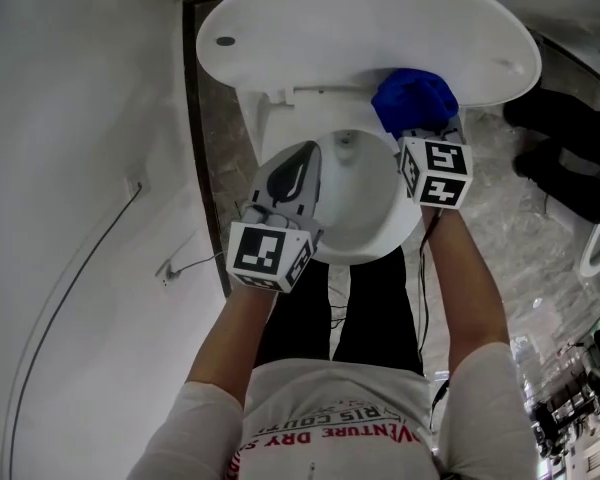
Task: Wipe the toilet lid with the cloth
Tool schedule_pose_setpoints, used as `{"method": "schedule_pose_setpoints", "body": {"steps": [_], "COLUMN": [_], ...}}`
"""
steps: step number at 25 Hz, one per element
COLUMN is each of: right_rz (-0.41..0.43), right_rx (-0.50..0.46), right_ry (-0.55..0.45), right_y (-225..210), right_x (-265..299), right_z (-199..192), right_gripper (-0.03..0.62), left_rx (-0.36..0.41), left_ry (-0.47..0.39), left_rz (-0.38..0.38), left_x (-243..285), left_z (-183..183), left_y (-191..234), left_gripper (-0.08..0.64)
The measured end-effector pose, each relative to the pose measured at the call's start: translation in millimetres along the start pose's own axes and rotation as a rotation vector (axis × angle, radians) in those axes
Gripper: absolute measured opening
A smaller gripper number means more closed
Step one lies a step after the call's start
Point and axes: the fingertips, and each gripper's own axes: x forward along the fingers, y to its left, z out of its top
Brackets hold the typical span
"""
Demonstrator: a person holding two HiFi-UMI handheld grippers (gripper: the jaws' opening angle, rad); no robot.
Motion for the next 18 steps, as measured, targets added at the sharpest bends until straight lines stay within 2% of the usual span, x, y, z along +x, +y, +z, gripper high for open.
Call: {"method": "schedule_pose_setpoints", "body": {"steps": [6, 11, 15, 18], "right_rz": [-0.067, -0.124, -0.182, -0.162], "right_rx": [0.066, 0.189, 0.206, 0.268], "right_ry": [0.020, 0.046, 0.055, 0.031], "right_y": [-34.5, -53.5, -70.5, -65.5], "right_x": [-14.6, -29.8, -49.3, -71.1], "right_z": [-14.4, -23.0, -25.5, -15.6], "right_gripper": [0.094, 0.094, 0.094, 0.094], "left_rx": [0.008, 0.008, 0.003, -0.003], "left_ry": [-0.005, 0.002, -0.006, -0.011], "left_rz": [-0.039, -0.035, -0.051, -0.048], "left_x": [17.8, 21.8, 22.5, 17.5], "left_z": [3.1, 6.7, 13.8, 21.1], "left_y": [-27.9, -42.2, -56.0, -60.2], "left_gripper": [0.007, 0.006, 0.006, 0.006]}}
